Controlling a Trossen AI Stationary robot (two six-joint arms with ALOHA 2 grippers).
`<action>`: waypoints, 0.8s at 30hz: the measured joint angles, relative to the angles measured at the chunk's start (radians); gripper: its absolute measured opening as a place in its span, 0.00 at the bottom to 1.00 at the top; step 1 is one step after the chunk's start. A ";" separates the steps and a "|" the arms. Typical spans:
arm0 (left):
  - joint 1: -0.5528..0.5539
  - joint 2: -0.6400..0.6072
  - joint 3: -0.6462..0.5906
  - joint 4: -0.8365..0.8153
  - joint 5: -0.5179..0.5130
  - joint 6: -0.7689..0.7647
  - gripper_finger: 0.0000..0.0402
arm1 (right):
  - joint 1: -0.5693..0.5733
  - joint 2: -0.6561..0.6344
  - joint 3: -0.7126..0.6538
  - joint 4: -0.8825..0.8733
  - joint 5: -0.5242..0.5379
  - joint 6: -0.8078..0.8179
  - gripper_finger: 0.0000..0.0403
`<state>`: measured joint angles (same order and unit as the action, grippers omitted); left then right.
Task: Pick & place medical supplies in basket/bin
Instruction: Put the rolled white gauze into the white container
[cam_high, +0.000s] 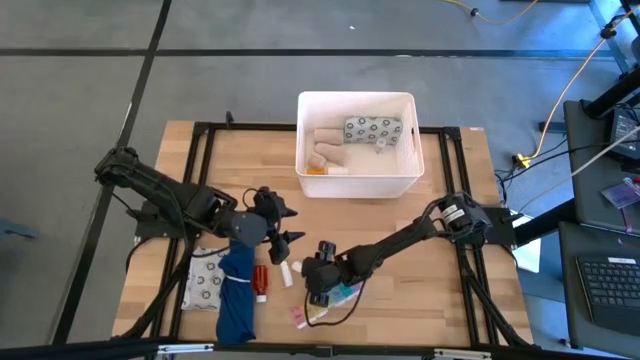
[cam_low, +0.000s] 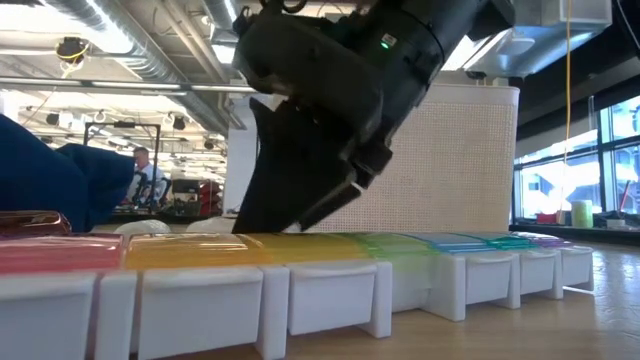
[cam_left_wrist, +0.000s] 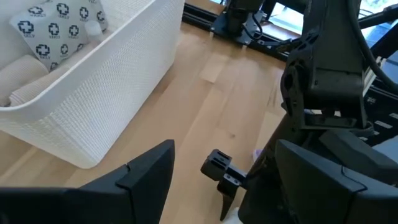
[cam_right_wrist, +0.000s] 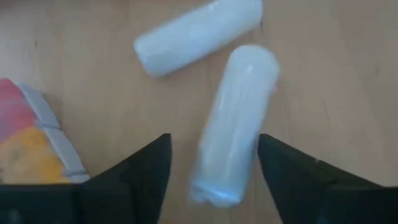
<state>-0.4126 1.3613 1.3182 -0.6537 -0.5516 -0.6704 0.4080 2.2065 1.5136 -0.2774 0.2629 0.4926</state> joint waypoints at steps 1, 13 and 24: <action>0.000 0.000 0.000 0.000 -0.001 0.000 0.67 | 0.000 -0.001 0.000 0.000 0.004 0.000 0.54; 0.000 0.000 0.000 0.000 0.081 0.040 0.67 | -0.036 -0.005 0.000 -0.002 -0.003 -0.032 0.17; 0.000 -0.004 0.000 0.008 0.347 0.037 0.68 | -0.090 -0.072 0.173 -0.401 -0.054 -0.216 0.12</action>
<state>-0.4130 1.3574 1.3182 -0.6456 -0.2046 -0.6331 0.3177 2.1343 1.6862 -0.6786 0.2086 0.2763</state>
